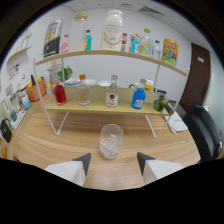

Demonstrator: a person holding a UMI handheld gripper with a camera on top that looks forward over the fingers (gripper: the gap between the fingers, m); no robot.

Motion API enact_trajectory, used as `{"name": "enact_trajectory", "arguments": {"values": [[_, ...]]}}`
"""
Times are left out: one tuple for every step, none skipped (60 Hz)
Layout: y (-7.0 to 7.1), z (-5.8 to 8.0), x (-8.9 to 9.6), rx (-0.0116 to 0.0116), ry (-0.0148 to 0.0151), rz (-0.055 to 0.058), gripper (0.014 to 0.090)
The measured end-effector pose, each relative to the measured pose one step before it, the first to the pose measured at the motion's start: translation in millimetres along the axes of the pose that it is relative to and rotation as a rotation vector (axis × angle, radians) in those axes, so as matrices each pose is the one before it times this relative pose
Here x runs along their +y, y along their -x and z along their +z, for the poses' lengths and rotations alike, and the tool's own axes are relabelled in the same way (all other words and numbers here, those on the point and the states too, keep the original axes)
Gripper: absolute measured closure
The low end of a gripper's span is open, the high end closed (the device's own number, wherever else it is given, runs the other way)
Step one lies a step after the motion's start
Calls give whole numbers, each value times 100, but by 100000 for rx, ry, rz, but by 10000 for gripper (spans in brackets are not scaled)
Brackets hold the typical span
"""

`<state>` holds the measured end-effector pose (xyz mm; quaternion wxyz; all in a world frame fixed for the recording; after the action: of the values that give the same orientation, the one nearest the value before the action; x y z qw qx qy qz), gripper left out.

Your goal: Make me a cup of Vodka Sunrise.

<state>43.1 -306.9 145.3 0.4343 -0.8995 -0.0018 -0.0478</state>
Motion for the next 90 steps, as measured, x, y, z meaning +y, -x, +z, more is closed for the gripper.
{"name": "enact_trajectory", "arguments": {"values": [[-30, -1, -7, 66, -66, 15, 183], [-24, -43, -4, 57, -80, 75, 181], [-30, -49, -23, 94, -132, 161, 180], [-53, -91, 31, 180, -97, 189, 182], [-45, -64, -21, 190, -104, 228, 181], [-59, -110, 27, 213, -106, 217, 181], [-23, -130, 83, 136, -124, 217, 182], [2, -137, 73, 36, -116, 216, 181], [33, -110, 155, 124, -76, 233, 183], [-15, -272, 118, 138, 62, 157, 184], [15, -256, 175, 204, 156, 161, 183], [6, -260, 207, 138, 176, 54, 183], [36, -233, 205, 80, 207, 94, 183], [110, -259, 198, -55, 231, 142, 184], [161, -207, 221, -128, 210, 181, 185], [207, -216, 219, -157, 218, 237, 184], [228, -228, 210, -160, 159, 265, 186], [234, -187, 239, -249, 124, 321, 185], [335, -199, 190, -371, 83, 357, 183], [351, -169, 129, -491, -84, 388, 183], [446, -146, 58, -526, -367, 390, 187], [412, -137, -2, -602, -418, 314, 186], [433, -142, -64, -634, -556, 250, 188], [463, -70, -95, -643, -759, 285, 187], [581, -22, -167, -651, -919, 265, 187], [509, -32, -168, -724, -1064, 158, 189], [548, 7, -183, -788, -1010, 122, 187], [568, 69, -170, -916, -948, 87, 190], [596, 78, -236, -1008, -981, 165, 190], [625, 94, -256, -1066, -1053, 284, 189], [620, 99, -315, -1065, -1119, 352, 188], [641, 109, -297, -1153, -994, 358, 190], [613, 107, -298, -1156, -904, 372, 189], [576, 131, -372, -1134, -1030, 306, 188], [574, 158, -413, -1032, -1148, 281, 187], [483, 194, -417, -864, -1210, 144, 186], [474, 240, -418, -773, -1207, 52, 184], [424, 224, -460, -689, -1193, 12, 185], [412, 349, -438, -714, -1217, 20, 185], [412, 376, -437, -645, -1189, 112, 184], [363, 386, -425, -592, -1063, 151, 187], [371, 463, -387, -613, -859, 82, 186], [364, 474, -383, -554, -745, 134, 186], [306, 502, -400, -530, -935, 256, 185], [272, 504, -401, -431, -1007, 315, 186], [263, 549, -361, -372, -928, 288, 185], [357, 548, -384, -188, -727, 131, 185], [244, 591, -319, -211, -761, 38, 186], [192, 591, -311, -171, -698, -28, 185], [170, 601, -308, -37, -665, -73, 183], [110, 586, -300, 128, -629, -126, 186], [98, 544, -295, 252, -699, -137, 183], [59, 509, -306, 262, -705, -177, 185], [135, 518, -297, 101, -637, -170, 189], [174, 515, -277, -61, -543, -230, 193], [165, 504, -252, -102, -472, -317, 195], [185, 522, -232, -6, -477, -390, 197], [85, 400, -459, 203, -155, -568, 192], [115, 459, -219, 62, -502, -525, 193], [93, 505, -218, -9, -432, -536, 194], [118, 468, -200, 71, -387, -513, 192], [107, 463, -170, 51, -277, -443, 194], [123, 501, -4, -17, -633, -158, 194], [139, 389, -185, 26, -273, -198, 193], [182, 518, -340, -30, 18, -344, 194], [109, 368, -157, -116, -222, -281, 198], [12, 265, -144, -80, -100, -360, 198], [81, 364, -49, 134, -45, -311, 198], [17, 391, -65, 322, -25, -305, 202], [41, 346, -34, 378, -18, -269, 206], [83, 356, -53, 142, -32, -378, 215], [155, 368, -50, -64, -87, -454, 228], [171, 325, -21, -292, -17, -504, 247], [121, 313, -17, -123, 41, -594, 271], [97, 341, 39, 295, 51, -561, 297], [-21, 266, -8, 581, -38, -694, 316], [-19, 298, -8, 506, 12, -700, 335], [34, 277, 6, 321, 128, -597, 353], [53, 265, 23, 44, 238, -417, 374], [41, 238, 6, 85, 201, -239, 394], [15, 220, 15, 274, -117, -182, 415], [9, 164, 60, 281, 73, 96, 440], [3, 145, 16, 231, 79, -52, 469], [-35, 148, 33, 304, 129, -37, 498], [-42, 121, 20, 363, 72, -33, 528], [-63, 107, 2, 384, -15, -82, 549], [-120, 66, -17, 584, -163, -159, 567], [-107, 127, -90, 577, -352, -283, 590], [-158, 39, -19, 766, -261, -153, 616], [-192, 41, 3, 790, -212, -118, 652]]}}
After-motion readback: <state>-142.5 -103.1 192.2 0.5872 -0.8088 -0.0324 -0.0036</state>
